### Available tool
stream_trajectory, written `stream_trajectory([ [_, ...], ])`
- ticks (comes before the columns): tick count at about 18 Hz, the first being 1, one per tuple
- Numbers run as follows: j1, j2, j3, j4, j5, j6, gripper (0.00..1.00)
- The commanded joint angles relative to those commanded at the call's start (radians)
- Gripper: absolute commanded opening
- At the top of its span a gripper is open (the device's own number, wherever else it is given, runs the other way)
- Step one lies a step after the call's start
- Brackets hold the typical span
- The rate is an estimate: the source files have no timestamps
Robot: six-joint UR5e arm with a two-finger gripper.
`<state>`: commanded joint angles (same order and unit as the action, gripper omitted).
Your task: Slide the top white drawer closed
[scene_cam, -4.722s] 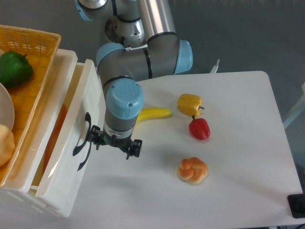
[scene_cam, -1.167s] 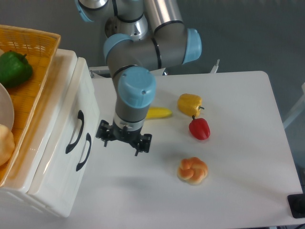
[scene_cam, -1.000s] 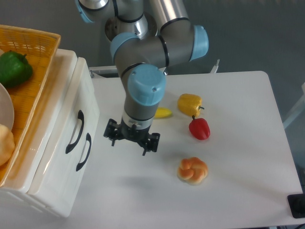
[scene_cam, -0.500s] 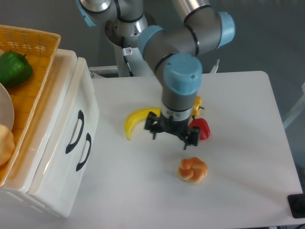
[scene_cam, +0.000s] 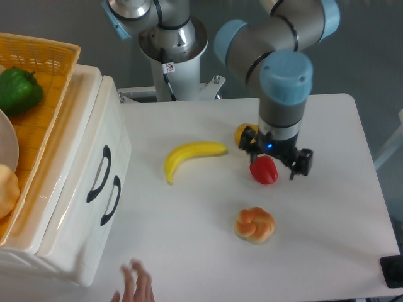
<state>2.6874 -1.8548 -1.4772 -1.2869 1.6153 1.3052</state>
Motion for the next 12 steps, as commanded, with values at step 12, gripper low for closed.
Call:
stream_trajectory([
  [12, 0.187, 0.065, 0.002, -0.078, -0.127, 0.212, 1.00],
])
